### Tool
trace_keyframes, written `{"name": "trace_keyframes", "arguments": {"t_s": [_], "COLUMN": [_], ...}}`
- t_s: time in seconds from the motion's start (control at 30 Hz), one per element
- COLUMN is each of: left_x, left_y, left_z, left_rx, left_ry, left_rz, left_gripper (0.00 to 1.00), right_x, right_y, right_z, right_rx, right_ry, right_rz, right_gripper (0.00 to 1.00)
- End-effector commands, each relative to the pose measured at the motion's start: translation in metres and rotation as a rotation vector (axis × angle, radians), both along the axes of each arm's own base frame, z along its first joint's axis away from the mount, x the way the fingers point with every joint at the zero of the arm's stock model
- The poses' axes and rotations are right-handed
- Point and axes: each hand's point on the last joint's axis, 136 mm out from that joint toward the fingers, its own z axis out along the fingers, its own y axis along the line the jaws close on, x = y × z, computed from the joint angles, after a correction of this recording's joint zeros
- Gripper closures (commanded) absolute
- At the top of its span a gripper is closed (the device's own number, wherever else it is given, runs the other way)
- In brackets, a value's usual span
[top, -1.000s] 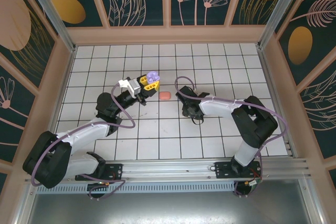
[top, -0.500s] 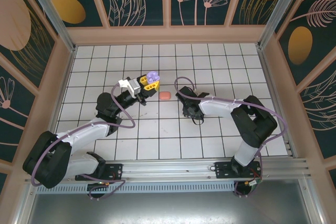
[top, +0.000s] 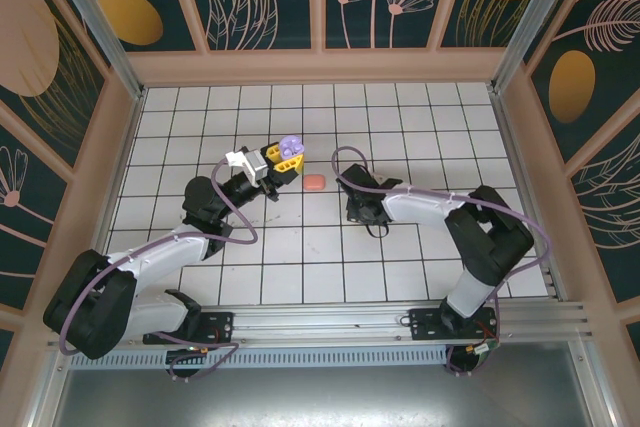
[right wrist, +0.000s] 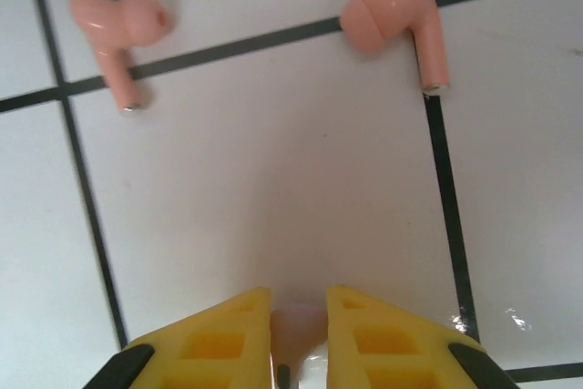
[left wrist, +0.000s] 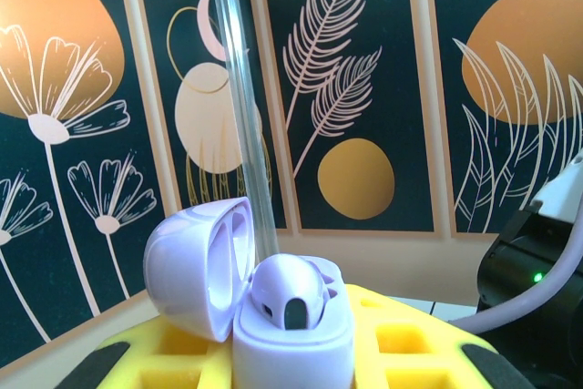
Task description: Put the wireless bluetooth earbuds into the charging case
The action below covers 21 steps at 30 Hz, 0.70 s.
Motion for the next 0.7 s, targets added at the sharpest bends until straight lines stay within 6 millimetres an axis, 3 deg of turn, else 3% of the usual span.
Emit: {"name": "trace_keyframes", "arguments": {"t_s": [0.0,0.17,0.27,0.47,0.67], "left_x": [-0.005,-0.006,-0.007,-0.009,-0.01], "left_y": [0.001,0.001,0.0,-0.004,-0.008], "left_z": [0.012,0.015,0.016,0.018,0.019], "left_rx": [-0.025,-0.019,-0.01,0.017,0.035], "left_ry": [-0.027,-0.042,-0.052,-0.071,-0.078], "left_rz": [-0.01,-0.011,-0.014,-0.029,-0.049], "left_gripper": [1.0,1.0,1.0,1.0,1.0], "right_x": [0.009,0.016,0.021,0.028,0.032], "right_y": [0.007,0.007,0.006,0.009,0.015], "right_z": [0.027,0.063,0.095,0.173,0.264], "right_rx": [0.07,0.115,0.148,0.225,0.293], "right_ry": [-0.096,-0.199,-0.285,-0.465,-0.645], "right_rz": [0.023,0.028,0.037,0.08,0.14], "right_gripper": [0.82,0.82,0.82,0.81,0.81]}}
